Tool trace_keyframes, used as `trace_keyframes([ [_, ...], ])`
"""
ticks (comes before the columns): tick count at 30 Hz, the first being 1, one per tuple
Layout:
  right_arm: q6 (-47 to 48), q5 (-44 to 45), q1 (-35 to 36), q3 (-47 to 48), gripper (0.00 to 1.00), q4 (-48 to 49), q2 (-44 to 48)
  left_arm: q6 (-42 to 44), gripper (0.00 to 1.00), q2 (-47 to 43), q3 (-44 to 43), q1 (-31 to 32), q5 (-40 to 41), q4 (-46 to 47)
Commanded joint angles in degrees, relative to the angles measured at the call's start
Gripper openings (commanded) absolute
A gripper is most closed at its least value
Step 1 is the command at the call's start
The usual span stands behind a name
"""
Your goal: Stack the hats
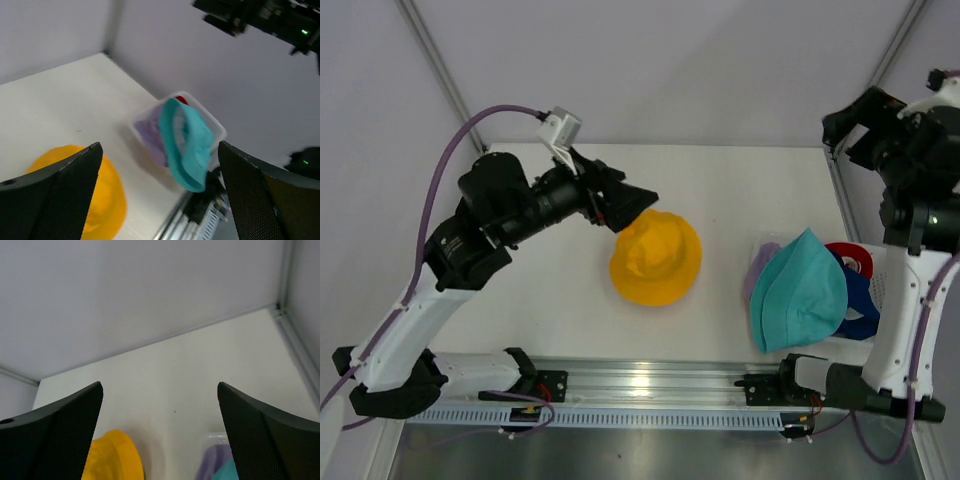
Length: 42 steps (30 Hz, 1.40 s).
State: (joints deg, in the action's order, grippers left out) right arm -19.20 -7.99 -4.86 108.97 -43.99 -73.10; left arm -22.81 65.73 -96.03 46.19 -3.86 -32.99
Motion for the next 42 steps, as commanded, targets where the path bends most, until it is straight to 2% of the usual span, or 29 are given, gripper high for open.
trace_keyframes([
  [1,4.1,0.1,-6.8,-3.9,1.0,-7.2,8.5,2.9,1.0,8.4,-0.4,6.5,-12.3,1.6],
  [3,4.1,6.1,-6.8,-6.1,0.99,-8.7,10.9,2.3,1.0,16.0,-4.4,8.6,-16.0,3.6],
  [6,2.7,12.6,-7.4,-9.8,1.0,-11.1,14.1,4.6,1.0,26.0,-11.6,12.2,-16.5,4.4],
  [10,0.5,15.4,-8.1,-13.1,1.0,-13.8,16.3,7.6,1.0,35.6,-19.0,15.6,-16.0,5.5],
  [13,-1.7,14.8,-8.1,-17.4,0.99,-12.8,19.4,6.6,1.0,41.9,-23.1,16.6,-16.8,8.1],
  [16,-2.1,15.0,-7.4,-17.7,1.0,-12.4,20.3,4.6,1.0,46.6,-24.6,17.7,-16.1,8.9],
  [21,-0.5,18.1,-3.1,-15.3,0.99,-11.5,19.2,2.3,0.99,50.3,-25.3,20.2,-14.1,10.7],
  [25,0.7,22.6,0.9,-14.7,1.0,-11.6,19.2,0.7,0.93,52.3,-24.7,22.1,-11.4,12.1],
  [33,0.7,27.3,3.8,-13.9,1.0,-11.8,20.4,-3.6,0.86,54.7,-22.2,22.1,-9.3,17.2],
  [35,0.9,26.4,4.2,-13.8,1.0,-11.7,20.3,-4.6,0.79,55.1,-21.7,22.1,-9.6,18.2],
  [36,0.9,25.2,4.2,-14.0,1.0,-11.7,20.4,-4.7,0.65,55.5,-21.6,22.1,-9.6,18.5],
  [39,0.6,24.4,4.2,-14.3,0.99,-11.6,20.5,-4.8,0.42,55.4,-21.3,22.0,-9.2,18.5],
  [40,0.6,24.6,4.2,-14.7,1.0,-11.5,20.8,-5.1,0.18,54.6,-21.3,21.9,-8.9,18.5],
  [41,0.7,24.8,4.2,-15.1,0.99,-11.0,21.0,-6.1,0.02,53.7,-20.3,21.7,-8.8,18.7],
  [42,0.9,24.7,4.2,-17.4,0.99,-10.3,21.5,-7.5,0.01,52.3,-17.5,21.4,-9.1,21.0],
])
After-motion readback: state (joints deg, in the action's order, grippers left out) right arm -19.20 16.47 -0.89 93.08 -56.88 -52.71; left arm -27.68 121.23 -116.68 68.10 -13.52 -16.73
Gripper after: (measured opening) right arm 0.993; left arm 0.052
